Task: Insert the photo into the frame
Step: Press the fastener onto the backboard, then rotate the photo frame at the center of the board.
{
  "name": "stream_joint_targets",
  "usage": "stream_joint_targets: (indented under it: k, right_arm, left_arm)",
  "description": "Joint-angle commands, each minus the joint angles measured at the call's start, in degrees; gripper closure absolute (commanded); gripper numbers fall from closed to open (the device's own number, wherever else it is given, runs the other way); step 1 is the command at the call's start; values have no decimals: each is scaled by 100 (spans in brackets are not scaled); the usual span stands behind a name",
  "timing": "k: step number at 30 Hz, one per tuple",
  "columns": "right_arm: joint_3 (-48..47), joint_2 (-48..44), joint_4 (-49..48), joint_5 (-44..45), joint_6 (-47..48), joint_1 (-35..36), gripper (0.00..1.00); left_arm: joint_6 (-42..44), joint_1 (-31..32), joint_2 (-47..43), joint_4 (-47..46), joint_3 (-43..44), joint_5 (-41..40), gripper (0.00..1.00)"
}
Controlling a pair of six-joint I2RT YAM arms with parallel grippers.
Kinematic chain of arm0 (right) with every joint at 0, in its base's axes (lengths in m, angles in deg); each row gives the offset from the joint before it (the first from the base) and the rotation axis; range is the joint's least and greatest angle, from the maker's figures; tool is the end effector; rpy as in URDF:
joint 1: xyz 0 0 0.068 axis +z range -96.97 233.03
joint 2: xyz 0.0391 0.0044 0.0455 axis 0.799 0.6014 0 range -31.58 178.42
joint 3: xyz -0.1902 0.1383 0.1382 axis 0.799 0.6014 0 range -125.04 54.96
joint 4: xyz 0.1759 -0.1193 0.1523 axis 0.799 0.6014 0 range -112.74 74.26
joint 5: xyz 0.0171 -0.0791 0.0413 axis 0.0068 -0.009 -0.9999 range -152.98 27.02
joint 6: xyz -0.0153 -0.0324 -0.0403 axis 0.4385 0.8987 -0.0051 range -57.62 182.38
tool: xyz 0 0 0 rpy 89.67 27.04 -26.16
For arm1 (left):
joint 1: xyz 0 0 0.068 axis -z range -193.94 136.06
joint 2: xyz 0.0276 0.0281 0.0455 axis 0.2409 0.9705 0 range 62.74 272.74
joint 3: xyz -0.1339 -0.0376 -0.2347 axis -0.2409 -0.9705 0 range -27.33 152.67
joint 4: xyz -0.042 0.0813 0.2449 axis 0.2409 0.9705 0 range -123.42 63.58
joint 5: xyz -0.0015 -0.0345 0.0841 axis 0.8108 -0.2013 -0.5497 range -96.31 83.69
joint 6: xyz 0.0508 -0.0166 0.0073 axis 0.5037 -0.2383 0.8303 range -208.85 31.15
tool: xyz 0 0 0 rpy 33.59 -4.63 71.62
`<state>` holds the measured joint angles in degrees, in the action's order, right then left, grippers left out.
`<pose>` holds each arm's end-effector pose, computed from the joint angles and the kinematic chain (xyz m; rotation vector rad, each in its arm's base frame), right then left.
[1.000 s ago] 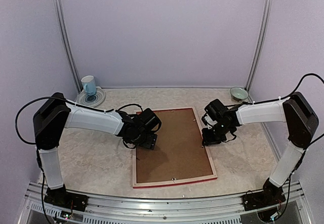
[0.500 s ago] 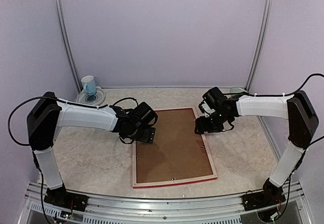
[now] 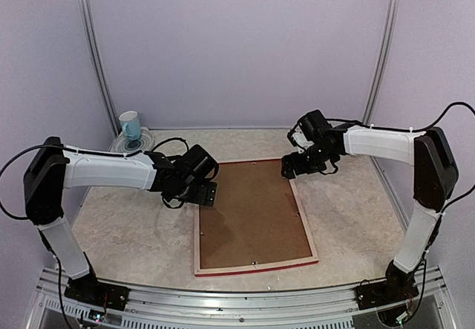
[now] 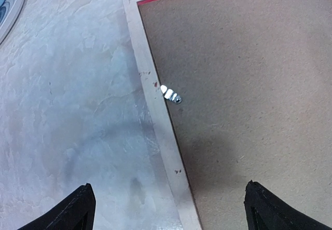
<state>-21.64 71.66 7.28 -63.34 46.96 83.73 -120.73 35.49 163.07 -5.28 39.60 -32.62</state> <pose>0.3322 0.1976 0.2227 -0.3468 2.5678 0.3116 0.2432 -0.2596 0.1954 0.2326 2.4678 0.0297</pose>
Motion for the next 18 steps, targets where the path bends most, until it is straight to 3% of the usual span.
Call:
stream_joint_targets:
  k: [1, 5, 7, 13, 18]
  right_arm:
    - [-731, 570, -7, 194, 600, -227, 10]
    - [-1482, 1158, 4, 208, 723, -293, 8]
    - [-1839, 1446, -73, 194, 920, -292, 1]
    - [-2739, 2203, -326, 636, 2018, -304, 1]
    - [-3046, 2495, -408, 356, 2099, -569, 1]
  left_arm:
    - [-105, -120, -105, -5, -266, 32, 1]
    - [-124, -220, 51, -106, -264, -4, 1]
    - [-108, -288, 155, -157, -220, -2, 1]
    - [28, -548, 444, -193, 130, 99, 1]
    - [-17, -434, 492, -109, 109, 170, 1]
